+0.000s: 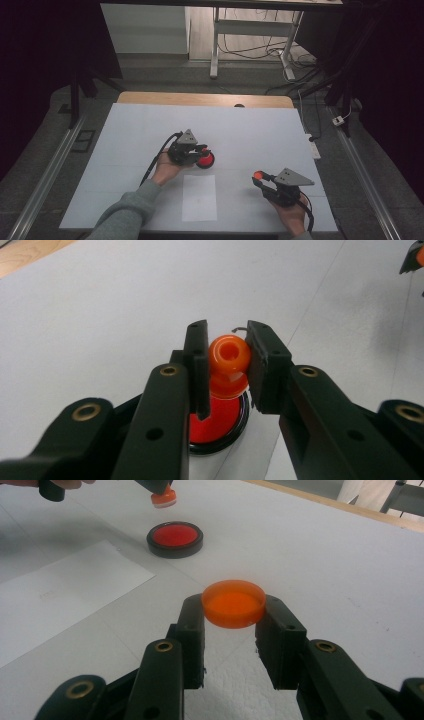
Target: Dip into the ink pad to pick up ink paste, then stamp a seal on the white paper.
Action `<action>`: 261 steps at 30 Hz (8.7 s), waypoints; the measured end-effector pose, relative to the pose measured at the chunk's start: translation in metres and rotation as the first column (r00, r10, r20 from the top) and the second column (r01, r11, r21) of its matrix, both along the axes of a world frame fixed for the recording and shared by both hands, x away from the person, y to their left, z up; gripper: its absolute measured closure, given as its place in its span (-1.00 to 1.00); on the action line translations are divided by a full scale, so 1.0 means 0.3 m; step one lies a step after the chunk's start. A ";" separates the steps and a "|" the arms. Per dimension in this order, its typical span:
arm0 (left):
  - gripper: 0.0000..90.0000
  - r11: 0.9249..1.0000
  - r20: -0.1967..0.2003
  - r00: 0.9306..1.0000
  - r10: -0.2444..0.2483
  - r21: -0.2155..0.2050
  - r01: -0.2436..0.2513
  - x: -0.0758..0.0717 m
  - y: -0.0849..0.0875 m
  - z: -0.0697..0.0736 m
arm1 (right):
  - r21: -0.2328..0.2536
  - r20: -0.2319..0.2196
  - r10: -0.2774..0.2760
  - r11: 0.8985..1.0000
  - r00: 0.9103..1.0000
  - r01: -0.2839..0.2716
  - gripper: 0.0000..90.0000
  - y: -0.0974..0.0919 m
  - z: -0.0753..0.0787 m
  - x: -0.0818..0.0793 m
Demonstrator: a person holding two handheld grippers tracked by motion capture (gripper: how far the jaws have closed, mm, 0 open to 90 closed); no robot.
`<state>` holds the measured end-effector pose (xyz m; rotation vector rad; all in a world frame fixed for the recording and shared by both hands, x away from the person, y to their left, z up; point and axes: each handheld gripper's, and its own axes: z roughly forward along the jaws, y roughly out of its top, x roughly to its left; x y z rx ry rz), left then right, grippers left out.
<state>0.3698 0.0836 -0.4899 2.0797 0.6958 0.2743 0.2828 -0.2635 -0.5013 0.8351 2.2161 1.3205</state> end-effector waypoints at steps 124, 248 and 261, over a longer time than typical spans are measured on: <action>0.60 0.986 -0.047 0.990 -0.137 -0.100 0.131 -0.259 0.164 0.049 | -0.004 0.002 0.005 1.000 1.000 -0.005 0.43 0.006 -0.010 0.008; 0.61 0.970 -0.035 0.985 -0.167 0.171 0.171 -0.300 0.006 -0.136 | -0.008 -0.001 0.010 1.000 1.000 -0.010 0.43 0.010 -0.014 0.003; 0.61 0.969 -0.032 0.985 -0.168 0.178 0.171 -0.302 0.004 -0.135 | -0.009 -0.002 0.011 1.000 1.000 -0.011 0.43 0.012 -0.015 0.002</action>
